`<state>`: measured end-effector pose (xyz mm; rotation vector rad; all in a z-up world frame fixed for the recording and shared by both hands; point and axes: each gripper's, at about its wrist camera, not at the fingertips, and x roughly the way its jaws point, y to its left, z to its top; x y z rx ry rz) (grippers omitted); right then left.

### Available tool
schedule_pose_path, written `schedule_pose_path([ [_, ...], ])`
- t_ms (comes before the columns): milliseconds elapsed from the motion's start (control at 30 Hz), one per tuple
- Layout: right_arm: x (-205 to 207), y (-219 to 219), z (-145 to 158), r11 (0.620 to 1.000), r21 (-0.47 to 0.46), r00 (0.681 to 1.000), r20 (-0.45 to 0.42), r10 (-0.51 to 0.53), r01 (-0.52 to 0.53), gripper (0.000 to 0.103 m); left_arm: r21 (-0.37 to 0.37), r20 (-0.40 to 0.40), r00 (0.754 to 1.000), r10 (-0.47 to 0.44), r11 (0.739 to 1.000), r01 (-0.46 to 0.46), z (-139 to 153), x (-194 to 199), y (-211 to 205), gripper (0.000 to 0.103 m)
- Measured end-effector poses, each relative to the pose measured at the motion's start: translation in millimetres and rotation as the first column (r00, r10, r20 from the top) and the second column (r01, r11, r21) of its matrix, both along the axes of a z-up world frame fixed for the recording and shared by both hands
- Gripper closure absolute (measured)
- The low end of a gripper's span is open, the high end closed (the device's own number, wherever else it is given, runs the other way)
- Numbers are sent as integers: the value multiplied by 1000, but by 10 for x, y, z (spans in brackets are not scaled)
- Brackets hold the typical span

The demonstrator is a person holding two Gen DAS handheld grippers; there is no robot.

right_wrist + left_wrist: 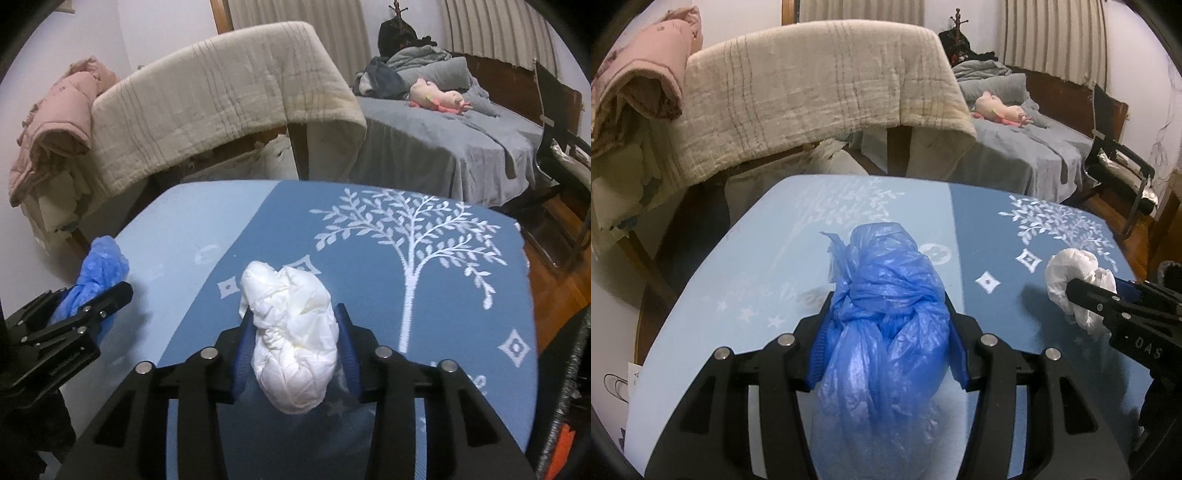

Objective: Collect trash
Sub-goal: 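Carry the blue bag and white tissue over the black bin and open both tools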

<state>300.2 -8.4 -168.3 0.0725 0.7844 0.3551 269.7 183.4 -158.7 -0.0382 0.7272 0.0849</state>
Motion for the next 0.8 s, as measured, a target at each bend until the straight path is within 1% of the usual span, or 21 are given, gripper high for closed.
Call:
schedule_pose_path([
  [167,-161,-177,144,1000,24,1000,18,-20,20,62,5,22,1000,-21,1000,21,120,-98,-143,52],
  [433,-504,-477,405,999,27,997,58,-46,45,62,2,51,996,-67,998,67,314,-338,-456,52],
  [800,-1016,-911,787,995,47,988,124,-94,88,62,-26,98,988,-123,992,126,618,-732,-928,52],
])
